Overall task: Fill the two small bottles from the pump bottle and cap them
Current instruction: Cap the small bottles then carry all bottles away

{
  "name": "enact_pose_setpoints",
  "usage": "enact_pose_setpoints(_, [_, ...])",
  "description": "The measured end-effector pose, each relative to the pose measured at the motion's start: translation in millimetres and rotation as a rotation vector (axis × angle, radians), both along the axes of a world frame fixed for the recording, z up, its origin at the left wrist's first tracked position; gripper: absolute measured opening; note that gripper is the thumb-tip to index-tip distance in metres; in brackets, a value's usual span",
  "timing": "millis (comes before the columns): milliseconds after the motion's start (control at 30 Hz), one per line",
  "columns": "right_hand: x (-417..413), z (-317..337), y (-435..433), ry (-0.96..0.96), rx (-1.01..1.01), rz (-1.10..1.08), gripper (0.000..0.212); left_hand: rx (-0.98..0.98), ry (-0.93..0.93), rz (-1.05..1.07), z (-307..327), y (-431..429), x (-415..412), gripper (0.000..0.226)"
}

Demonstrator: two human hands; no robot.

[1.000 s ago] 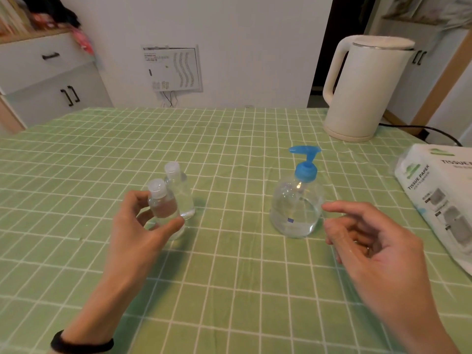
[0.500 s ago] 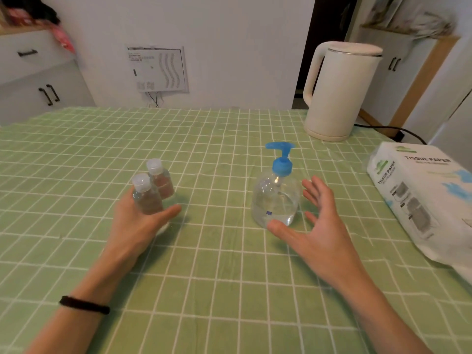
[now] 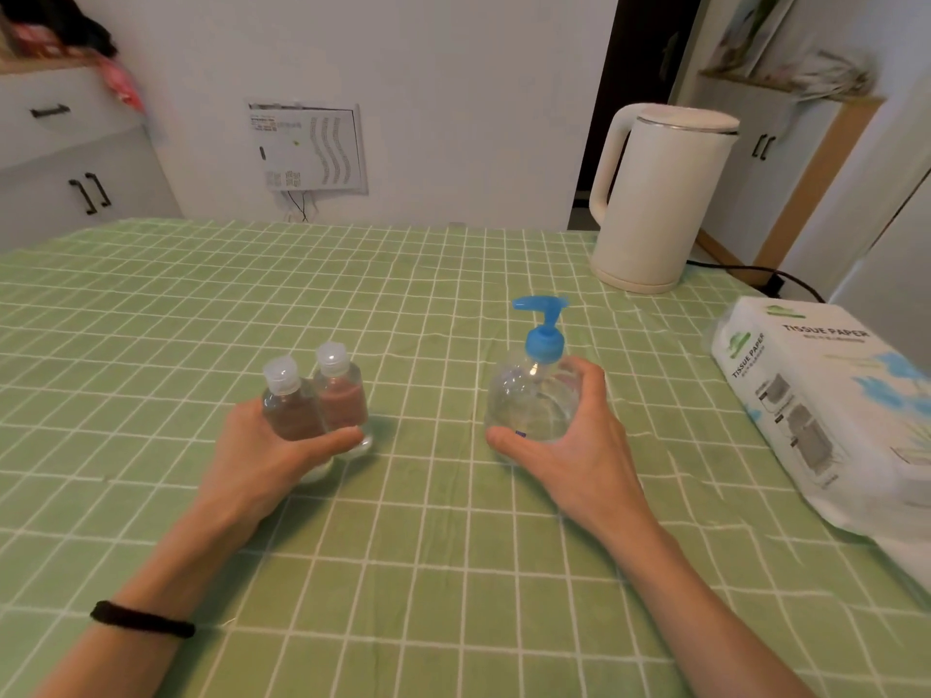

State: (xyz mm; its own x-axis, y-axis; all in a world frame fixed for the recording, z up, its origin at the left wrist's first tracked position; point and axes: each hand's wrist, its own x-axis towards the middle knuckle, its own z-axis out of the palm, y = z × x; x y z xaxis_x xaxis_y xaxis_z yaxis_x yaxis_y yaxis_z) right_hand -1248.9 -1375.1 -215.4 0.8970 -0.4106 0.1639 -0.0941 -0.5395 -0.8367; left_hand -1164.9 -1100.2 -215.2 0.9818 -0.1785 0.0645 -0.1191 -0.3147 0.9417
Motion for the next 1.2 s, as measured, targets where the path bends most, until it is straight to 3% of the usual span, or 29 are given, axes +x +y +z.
enact_pose_setpoints(200, [-15, 3, 7, 0.044, -0.031, 0.06, 0.098, -0.033, -0.02, -0.047, -1, -2, -7, 0.038])
enact_pose_setpoints(533, [-28, 3, 9, 0.073, -0.014, 0.091, 0.095, -0.029, 0.0, -0.172, 2, 3, -14, 0.08])
enact_pose_setpoints(867, [-41, 2, 12, 0.06, -0.034, 0.136, 0.09, -0.046, -0.031, -0.207, 4, -7, -38, 0.04])
enact_pose_setpoints(1200, [-58, 3, 19, 0.046, 0.125, 0.263, 0.095, -0.121, -0.049, -0.159, 0, 3, -70, 0.038])
